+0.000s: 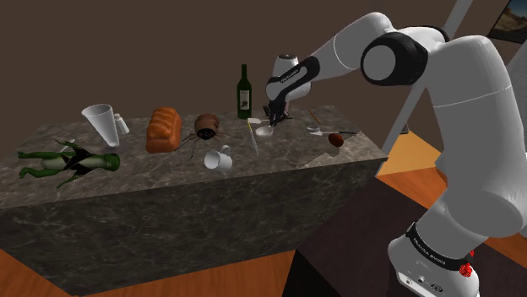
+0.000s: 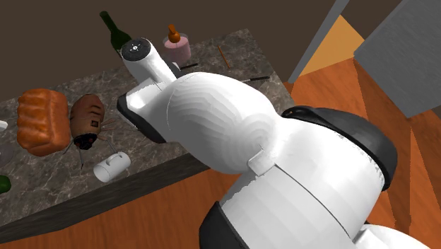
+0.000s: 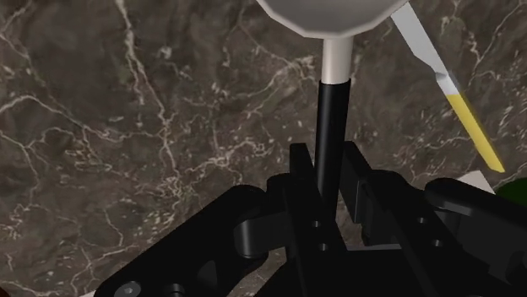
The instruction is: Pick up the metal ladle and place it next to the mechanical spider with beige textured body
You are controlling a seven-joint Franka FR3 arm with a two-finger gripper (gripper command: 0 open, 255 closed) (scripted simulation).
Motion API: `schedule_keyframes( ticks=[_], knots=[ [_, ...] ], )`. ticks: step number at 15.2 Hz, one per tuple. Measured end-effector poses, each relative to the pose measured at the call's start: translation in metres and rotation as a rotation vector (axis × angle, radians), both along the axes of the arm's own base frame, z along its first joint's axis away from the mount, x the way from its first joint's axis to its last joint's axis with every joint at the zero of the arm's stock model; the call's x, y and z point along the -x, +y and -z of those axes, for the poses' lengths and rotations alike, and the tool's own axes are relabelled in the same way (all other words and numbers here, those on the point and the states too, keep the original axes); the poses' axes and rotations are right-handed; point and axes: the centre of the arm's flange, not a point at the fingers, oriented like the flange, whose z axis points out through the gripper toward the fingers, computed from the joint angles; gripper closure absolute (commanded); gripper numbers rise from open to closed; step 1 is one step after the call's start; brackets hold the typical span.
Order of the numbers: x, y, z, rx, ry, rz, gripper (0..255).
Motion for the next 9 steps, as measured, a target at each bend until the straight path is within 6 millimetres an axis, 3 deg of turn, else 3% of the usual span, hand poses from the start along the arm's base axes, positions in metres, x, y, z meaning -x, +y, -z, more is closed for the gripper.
schedule_keyframes(
  ticks=[9],
  knots=[
    [0.000,-0.001,0.048,0.000,0.000,0.000,255]
  ],
)
